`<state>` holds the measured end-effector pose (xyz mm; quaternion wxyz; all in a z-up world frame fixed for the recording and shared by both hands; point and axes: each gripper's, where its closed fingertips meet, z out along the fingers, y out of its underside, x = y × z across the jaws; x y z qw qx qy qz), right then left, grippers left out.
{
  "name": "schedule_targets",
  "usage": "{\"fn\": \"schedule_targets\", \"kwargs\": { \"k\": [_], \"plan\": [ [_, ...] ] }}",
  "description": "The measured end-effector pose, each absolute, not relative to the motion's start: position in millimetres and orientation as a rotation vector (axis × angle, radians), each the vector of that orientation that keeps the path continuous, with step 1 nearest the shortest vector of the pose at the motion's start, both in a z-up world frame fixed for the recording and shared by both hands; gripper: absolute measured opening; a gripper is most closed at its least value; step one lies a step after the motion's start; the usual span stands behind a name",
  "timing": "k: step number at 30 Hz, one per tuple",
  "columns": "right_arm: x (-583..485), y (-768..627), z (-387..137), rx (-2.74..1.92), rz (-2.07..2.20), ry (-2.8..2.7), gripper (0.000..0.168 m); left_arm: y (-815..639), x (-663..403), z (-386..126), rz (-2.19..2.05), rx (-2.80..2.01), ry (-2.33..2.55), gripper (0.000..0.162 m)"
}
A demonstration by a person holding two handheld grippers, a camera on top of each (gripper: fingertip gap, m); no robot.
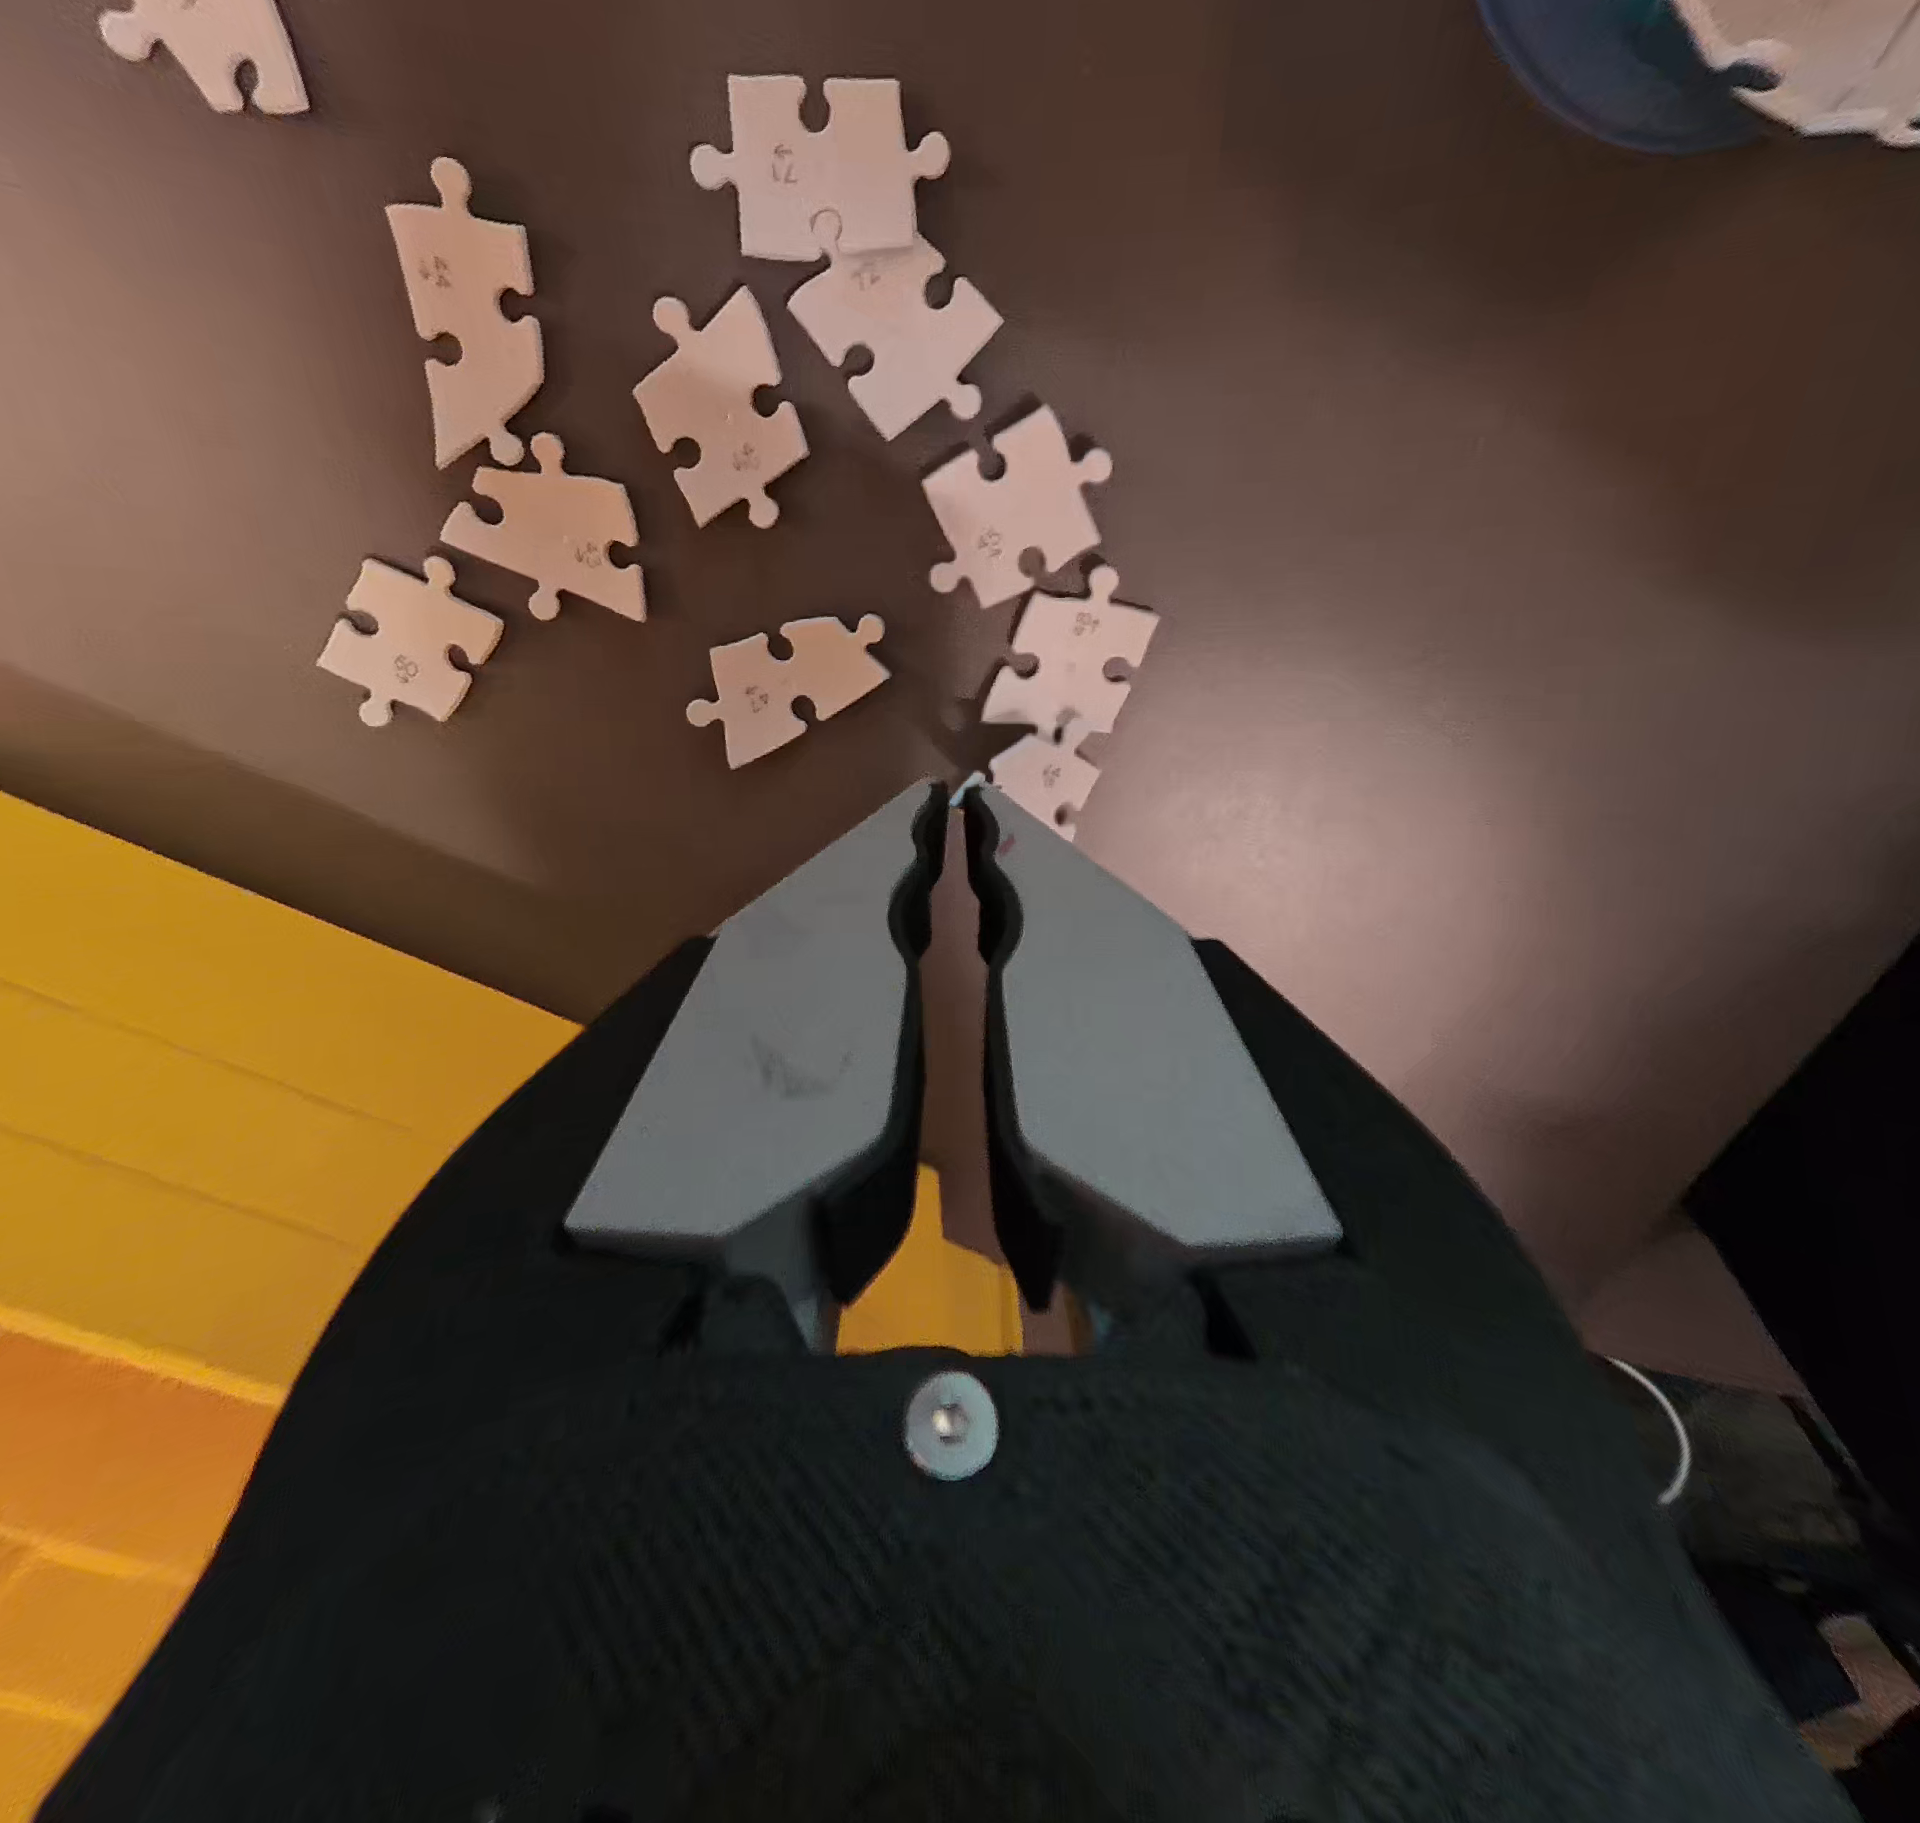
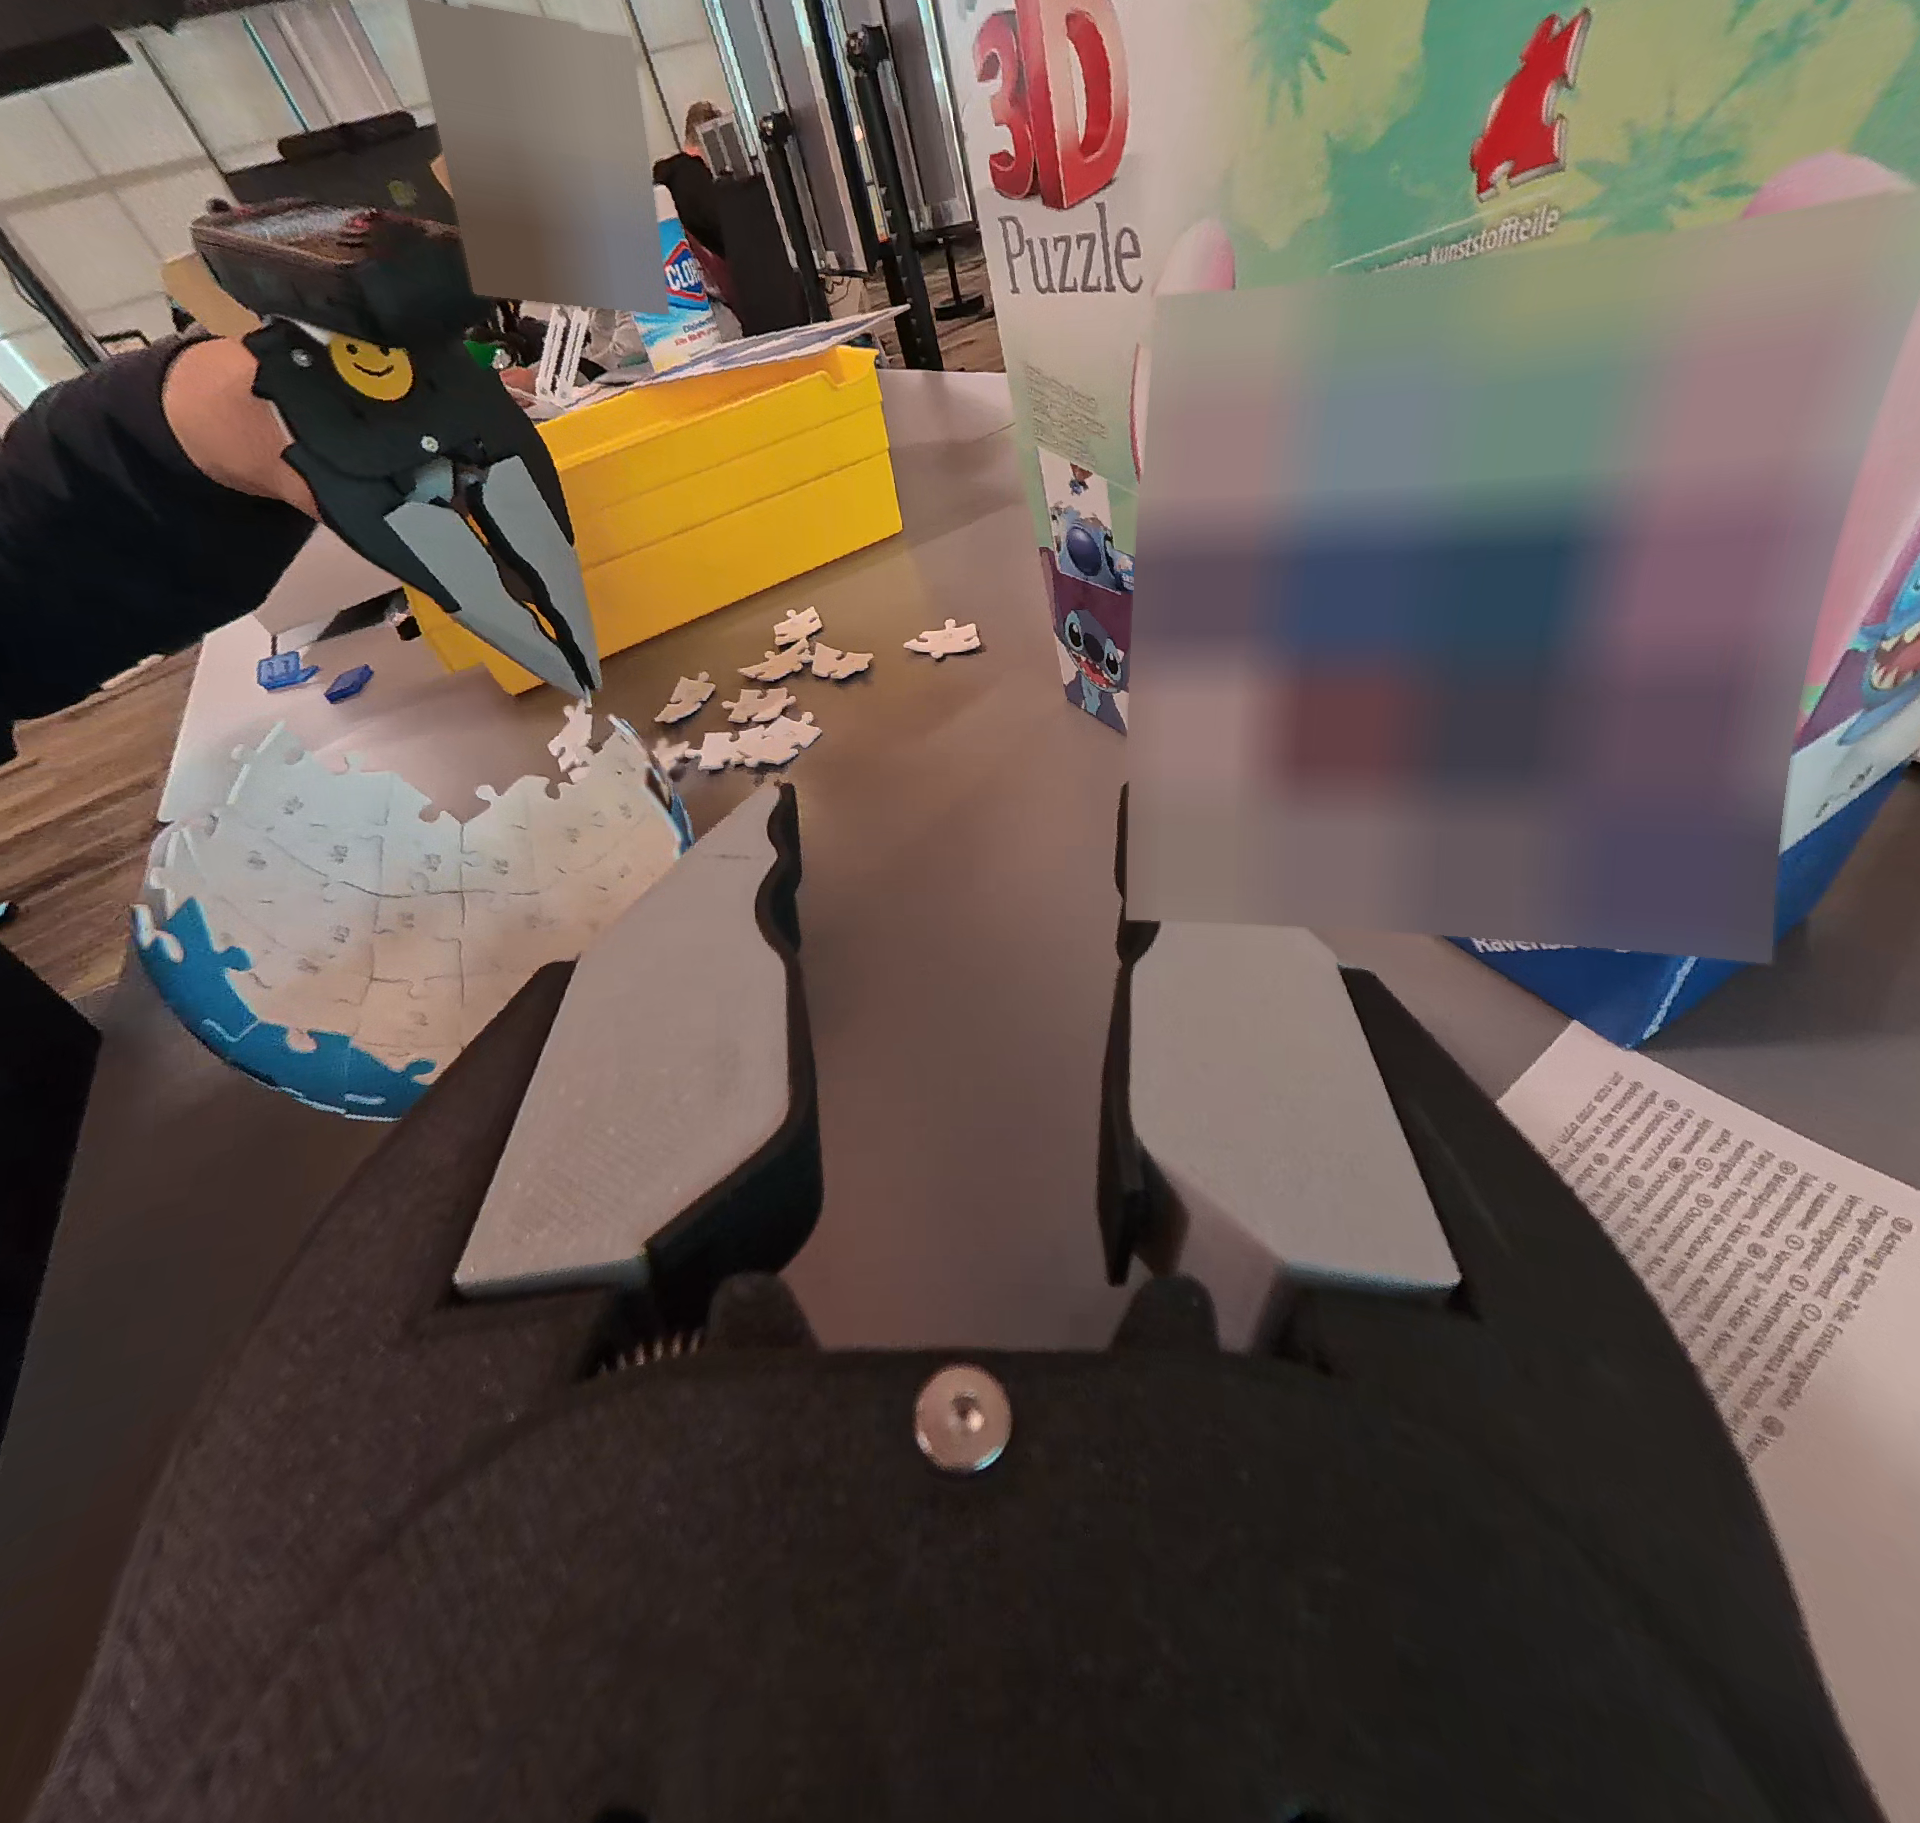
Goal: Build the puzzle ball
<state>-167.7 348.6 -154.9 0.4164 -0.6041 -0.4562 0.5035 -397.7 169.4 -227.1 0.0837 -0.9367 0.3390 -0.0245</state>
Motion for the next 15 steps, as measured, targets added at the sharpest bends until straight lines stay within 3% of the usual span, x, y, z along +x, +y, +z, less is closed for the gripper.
{"fn": "schedule_targets", "kwargs": {
  "k": [8,11,15],
  "plan": [
    [-168,344,-151,-1.501,1.283,-1.148,0.059,171,-420,-150,-0.253,-2.597,0.68,0.012],
    [-169,343,-152,-1.503,1.285,-1.153,0.059,166,-456,-150,-0.172,-2.673,0.566,0.032],
    [-168,342,-152,-1.504,1.273,-1.155,0.059,160,-503,-128,-0.057,-2.613,0.413,0.032]
  ]
}}
